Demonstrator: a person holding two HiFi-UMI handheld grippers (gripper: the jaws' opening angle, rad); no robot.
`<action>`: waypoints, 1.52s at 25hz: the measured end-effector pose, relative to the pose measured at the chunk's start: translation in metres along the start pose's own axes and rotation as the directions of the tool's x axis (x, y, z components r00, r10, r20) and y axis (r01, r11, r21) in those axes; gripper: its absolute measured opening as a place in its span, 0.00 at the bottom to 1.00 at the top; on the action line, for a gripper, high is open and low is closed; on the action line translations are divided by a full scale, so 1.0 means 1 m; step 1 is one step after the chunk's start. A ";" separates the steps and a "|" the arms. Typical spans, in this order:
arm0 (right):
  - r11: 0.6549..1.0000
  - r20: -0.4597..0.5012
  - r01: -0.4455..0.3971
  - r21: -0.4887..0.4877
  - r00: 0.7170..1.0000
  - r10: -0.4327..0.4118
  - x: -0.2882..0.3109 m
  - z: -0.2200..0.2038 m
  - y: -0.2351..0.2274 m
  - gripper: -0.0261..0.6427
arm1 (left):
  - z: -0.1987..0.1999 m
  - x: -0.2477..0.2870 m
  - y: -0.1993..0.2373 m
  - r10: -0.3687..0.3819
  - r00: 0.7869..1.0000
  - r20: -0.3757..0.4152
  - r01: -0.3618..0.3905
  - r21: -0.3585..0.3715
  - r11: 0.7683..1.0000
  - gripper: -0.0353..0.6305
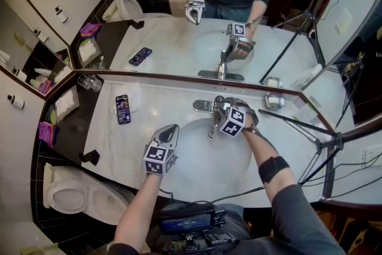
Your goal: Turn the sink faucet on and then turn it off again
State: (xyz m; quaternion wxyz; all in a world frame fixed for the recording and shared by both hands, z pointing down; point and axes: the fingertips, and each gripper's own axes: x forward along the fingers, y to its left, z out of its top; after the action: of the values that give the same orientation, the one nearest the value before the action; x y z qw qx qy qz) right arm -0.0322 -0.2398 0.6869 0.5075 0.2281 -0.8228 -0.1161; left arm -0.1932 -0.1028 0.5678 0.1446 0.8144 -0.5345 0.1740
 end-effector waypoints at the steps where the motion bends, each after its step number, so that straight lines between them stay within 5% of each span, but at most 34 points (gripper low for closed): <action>1: 1.000 0.006 0.008 0.000 1.000 -0.008 -0.005 0.001 0.001 0.30 | 0.000 -0.001 0.000 -0.001 1.000 0.002 0.001 -0.002 1.000 0.06; 6: 0.996 0.060 0.064 0.063 0.996 -0.068 -0.045 0.006 -0.006 0.24 | 0.002 -0.002 0.002 -0.007 1.000 0.012 0.007 -0.008 1.000 0.06; 13: 0.937 0.123 0.133 0.323 0.976 -0.181 -0.107 -0.011 -0.012 0.07 | 0.006 -0.002 0.004 -0.017 0.999 0.033 0.018 -0.009 1.000 0.06; 20: 0.784 0.137 0.131 0.606 0.954 -0.266 -0.160 -0.045 0.003 0.07 | 0.006 -0.003 0.000 -0.047 0.998 0.044 0.047 -0.007 0.999 0.06; 24: 0.645 0.155 0.087 0.759 0.938 -0.309 -0.170 -0.074 0.015 0.07 | 0.004 -0.004 -0.004 -0.060 0.997 0.045 0.060 -0.007 0.998 0.06; 29: 0.538 0.175 0.054 0.841 0.914 -0.365 -0.194 -0.086 0.027 0.07 | 0.002 -0.005 -0.012 -0.085 0.995 0.051 0.085 -0.007 0.996 0.05; 32: 0.513 0.182 0.045 0.857 0.906 -0.383 -0.202 -0.088 0.028 0.07 | 0.004 -0.005 -0.019 -0.105 0.993 0.058 0.104 0.012 0.994 0.05; 38: 0.518 0.185 0.034 0.855 0.912 -0.366 -0.197 -0.088 0.038 0.07 | 0.004 -0.007 -0.022 -0.107 0.992 0.064 0.106 0.014 0.994 0.05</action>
State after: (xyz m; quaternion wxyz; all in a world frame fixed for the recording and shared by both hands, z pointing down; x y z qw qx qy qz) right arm 0.1108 -0.1060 0.5891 0.1678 0.5127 -0.8194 0.1940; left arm -0.1750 -0.0906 0.5599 0.1322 0.8477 -0.4937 0.1423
